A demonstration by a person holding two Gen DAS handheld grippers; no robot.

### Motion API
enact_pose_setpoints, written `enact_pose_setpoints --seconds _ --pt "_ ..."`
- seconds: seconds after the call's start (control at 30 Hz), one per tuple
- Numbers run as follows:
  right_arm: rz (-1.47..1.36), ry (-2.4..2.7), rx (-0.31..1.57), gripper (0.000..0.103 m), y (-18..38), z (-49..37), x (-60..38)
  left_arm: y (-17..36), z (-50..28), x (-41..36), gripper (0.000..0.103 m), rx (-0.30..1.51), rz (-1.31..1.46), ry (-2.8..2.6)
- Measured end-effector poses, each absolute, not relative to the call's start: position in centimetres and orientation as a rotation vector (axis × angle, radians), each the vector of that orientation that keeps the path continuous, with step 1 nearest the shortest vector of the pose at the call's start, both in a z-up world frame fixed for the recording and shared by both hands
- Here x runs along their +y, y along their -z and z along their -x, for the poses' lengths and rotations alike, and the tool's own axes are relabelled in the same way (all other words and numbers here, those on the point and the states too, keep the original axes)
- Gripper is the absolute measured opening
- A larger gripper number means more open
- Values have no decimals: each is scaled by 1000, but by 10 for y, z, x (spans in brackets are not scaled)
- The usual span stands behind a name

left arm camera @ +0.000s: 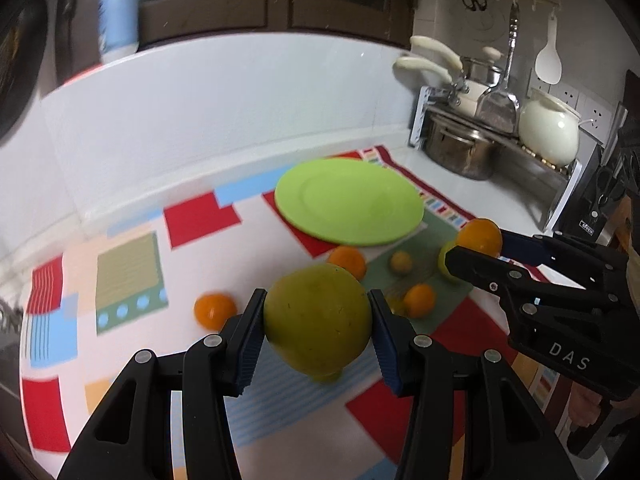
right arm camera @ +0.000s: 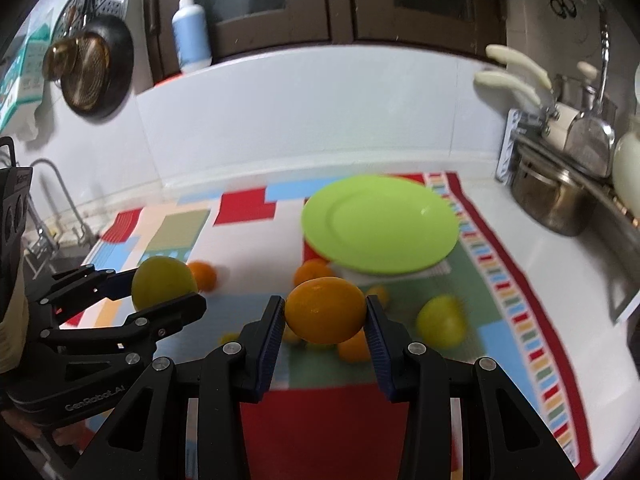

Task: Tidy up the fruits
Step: 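Lower both fruits onto the green plate and open both grippers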

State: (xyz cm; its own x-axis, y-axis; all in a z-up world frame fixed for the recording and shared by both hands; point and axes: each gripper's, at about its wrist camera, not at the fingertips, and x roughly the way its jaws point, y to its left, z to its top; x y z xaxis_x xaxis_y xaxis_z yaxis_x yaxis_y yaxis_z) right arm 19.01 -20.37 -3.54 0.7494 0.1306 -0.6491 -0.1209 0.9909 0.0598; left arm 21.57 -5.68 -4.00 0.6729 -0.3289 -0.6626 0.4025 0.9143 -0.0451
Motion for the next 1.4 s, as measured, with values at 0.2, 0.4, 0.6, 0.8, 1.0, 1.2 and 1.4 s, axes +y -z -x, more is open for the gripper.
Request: enact_pose_setpoints --seconds 0.2,0.4,0.6,0.8,1.0,1.2,1.4 --pt "14 -100 656 41 15 -208 -224 23 -237 -79 49 686 -135 439" --pt "46 -84 632 41 0 -234 -242 14 -266 -100 49 664 -160 459" --pt "85 -95 650 41 2 -268 -254 19 -299 -120 49 683 -191 466" --pt "81 -128 721 41 22 -306 -269 36 -332 -140 49 737 -216 483" --pt "80 -146 783 41 48 -337 -278 62 -362 -155 49 802 -242 496" --pt "81 -154 840 41 72 -362 -285 85 -385 -162 49 856 -267 505" --pt "88 -171 886 41 89 -379 -284 101 -399 -162 49 893 -277 501"
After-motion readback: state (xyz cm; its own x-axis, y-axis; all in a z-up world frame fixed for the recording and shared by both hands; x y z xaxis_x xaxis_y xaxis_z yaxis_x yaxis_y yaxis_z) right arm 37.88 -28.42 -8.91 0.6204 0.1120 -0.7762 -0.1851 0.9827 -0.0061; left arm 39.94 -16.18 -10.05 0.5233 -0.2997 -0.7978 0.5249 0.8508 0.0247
